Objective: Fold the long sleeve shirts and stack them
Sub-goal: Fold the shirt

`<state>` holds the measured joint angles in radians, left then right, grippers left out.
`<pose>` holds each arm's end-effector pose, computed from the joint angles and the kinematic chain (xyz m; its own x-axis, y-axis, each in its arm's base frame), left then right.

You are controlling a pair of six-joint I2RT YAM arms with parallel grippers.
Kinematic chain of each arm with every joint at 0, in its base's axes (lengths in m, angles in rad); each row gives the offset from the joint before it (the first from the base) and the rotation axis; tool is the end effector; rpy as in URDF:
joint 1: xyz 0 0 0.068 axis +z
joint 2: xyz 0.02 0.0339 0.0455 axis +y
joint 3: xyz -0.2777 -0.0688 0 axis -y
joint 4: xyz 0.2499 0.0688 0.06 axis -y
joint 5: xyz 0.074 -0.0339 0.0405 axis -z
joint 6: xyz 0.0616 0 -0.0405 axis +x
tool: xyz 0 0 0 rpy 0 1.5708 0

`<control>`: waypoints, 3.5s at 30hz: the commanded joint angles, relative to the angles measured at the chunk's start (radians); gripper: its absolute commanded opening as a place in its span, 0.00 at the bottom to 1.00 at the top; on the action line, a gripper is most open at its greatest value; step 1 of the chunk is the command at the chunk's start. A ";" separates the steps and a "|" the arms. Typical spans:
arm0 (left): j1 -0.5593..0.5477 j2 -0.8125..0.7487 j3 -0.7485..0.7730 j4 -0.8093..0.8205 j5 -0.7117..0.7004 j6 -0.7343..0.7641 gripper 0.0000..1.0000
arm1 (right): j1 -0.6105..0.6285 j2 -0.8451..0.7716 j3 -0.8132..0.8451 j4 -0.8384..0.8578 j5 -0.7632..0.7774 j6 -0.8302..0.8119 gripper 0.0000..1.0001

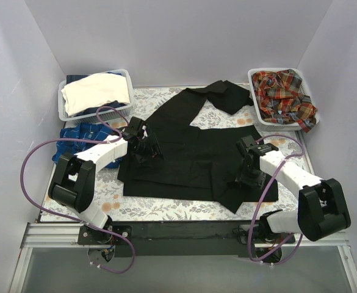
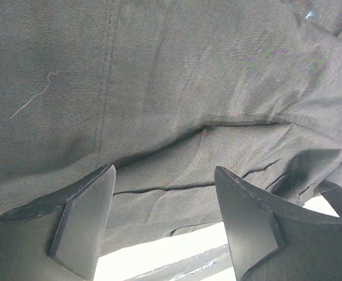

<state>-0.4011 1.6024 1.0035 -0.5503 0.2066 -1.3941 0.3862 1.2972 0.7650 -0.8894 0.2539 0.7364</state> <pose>0.2933 -0.1381 0.1772 -0.5999 -0.7921 0.1123 -0.7462 0.5033 -0.4357 0.2009 0.0650 0.1736 -0.9003 0.3357 -0.2770 0.3707 0.9249 -0.0842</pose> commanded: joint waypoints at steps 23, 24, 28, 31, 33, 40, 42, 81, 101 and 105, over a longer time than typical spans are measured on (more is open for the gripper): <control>0.001 -0.024 0.021 -0.011 -0.010 0.009 0.68 | -0.003 0.149 -0.023 0.138 -0.099 -0.114 0.50; 0.001 -0.024 0.023 -0.013 -0.012 0.009 0.68 | -0.003 0.154 -0.027 0.138 -0.100 -0.114 0.50; 0.001 -0.024 0.024 -0.014 -0.015 0.009 0.68 | -0.003 0.143 -0.026 0.136 -0.088 -0.104 0.29; 0.001 -0.019 0.021 -0.016 -0.015 0.009 0.68 | -0.004 0.116 -0.006 0.107 -0.061 -0.094 0.10; 0.001 -0.012 0.011 -0.016 -0.019 0.007 0.68 | -0.004 0.094 0.011 0.064 -0.029 -0.091 0.07; 0.001 0.059 -0.071 0.007 -0.032 -0.006 0.68 | -0.003 0.017 0.141 -0.069 0.094 -0.114 0.05; 0.001 0.071 -0.085 0.015 -0.033 -0.008 0.68 | -0.003 0.008 0.197 -0.095 0.142 -0.138 0.04; 0.001 -0.059 0.035 -0.092 -0.130 0.003 0.68 | -0.009 0.037 0.395 -0.025 0.344 -0.313 0.38; -0.031 -0.245 -0.265 0.168 0.086 -0.115 0.69 | 0.097 0.217 0.137 0.300 -0.355 -0.321 0.37; -0.038 -0.260 -0.341 0.156 0.070 -0.192 0.68 | 0.112 0.223 0.065 0.326 -0.380 -0.299 0.36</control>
<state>-0.4324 1.3853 0.7055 -0.4400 0.2649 -1.5009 0.4824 1.5139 0.8814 -0.6285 -0.0479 0.4088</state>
